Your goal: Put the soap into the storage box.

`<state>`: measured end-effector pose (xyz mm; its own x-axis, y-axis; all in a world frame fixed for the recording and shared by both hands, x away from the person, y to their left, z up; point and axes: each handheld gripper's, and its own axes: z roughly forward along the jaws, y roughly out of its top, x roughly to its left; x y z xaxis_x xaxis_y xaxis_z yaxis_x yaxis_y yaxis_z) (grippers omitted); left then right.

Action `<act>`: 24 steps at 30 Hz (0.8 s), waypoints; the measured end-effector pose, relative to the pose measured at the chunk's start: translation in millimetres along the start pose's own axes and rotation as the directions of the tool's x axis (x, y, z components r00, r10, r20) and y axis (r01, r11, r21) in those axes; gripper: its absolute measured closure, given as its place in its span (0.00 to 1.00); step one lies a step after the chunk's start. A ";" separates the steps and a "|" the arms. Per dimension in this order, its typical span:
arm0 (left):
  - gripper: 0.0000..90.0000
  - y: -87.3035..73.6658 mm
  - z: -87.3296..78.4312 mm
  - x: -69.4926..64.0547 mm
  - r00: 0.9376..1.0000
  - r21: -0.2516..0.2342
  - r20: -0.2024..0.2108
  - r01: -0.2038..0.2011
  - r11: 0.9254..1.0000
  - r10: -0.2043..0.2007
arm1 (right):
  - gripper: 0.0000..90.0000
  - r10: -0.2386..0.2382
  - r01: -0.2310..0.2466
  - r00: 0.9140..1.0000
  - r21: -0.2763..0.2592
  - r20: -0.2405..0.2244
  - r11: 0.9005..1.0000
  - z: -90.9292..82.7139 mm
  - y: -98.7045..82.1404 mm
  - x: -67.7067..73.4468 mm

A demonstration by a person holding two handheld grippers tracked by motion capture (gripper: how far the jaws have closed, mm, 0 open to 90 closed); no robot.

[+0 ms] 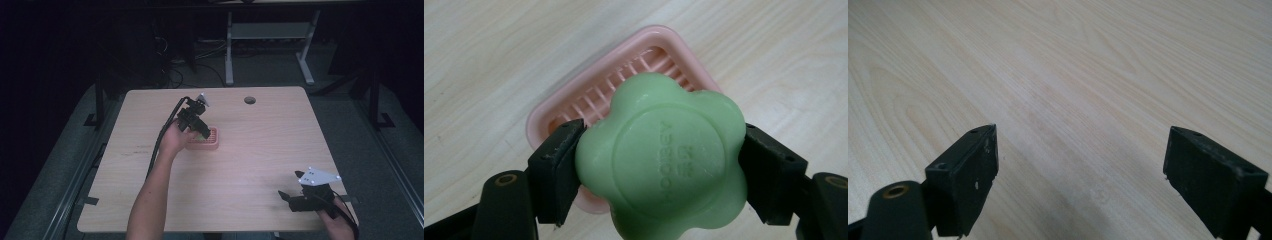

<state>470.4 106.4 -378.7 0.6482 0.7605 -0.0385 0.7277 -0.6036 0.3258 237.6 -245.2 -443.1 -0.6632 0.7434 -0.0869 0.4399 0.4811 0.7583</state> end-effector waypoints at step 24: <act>0.29 12.9 34.7 5.2 0.998 0.054 0.008 0.064 0.996 -0.065 | 0.15 0.005 -0.005 1.000 -0.001 -0.003 1.000 -1.0 -0.5 -0.4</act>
<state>490.9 94.2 -407.5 0.6014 0.7961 -0.0671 0.7789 -0.5656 0.2709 237.0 -246.2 -442.8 -0.6630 0.7442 -0.0814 0.4426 0.4773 0.7592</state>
